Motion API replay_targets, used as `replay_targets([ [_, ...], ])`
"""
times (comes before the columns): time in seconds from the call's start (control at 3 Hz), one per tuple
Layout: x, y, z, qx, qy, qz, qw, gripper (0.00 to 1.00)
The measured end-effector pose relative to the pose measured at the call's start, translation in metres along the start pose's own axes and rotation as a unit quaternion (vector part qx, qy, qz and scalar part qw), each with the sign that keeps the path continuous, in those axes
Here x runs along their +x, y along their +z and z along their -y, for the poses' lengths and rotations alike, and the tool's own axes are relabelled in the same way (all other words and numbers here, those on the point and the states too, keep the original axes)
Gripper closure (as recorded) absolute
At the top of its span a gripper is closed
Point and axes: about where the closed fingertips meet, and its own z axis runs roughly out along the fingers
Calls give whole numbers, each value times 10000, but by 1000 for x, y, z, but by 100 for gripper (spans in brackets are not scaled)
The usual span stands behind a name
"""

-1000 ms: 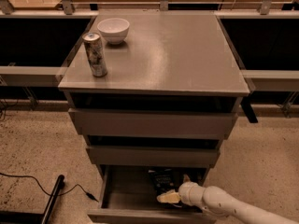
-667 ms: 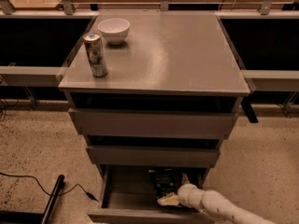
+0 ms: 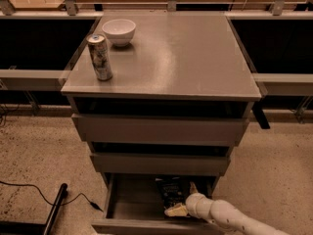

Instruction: Pick blue chip bag from bottom drawer and place on counter

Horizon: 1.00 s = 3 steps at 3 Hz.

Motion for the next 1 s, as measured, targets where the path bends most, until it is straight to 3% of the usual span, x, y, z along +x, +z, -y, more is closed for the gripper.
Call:
replay_targets([
  [0.33,-2,17,-15,-15,-703,-114,9975,0],
  [0.67,-3,33,-20,-50,-1142,-168,9933,0],
  [1.0,4,50,-17,-159,-1156,-134,9931,0],
])
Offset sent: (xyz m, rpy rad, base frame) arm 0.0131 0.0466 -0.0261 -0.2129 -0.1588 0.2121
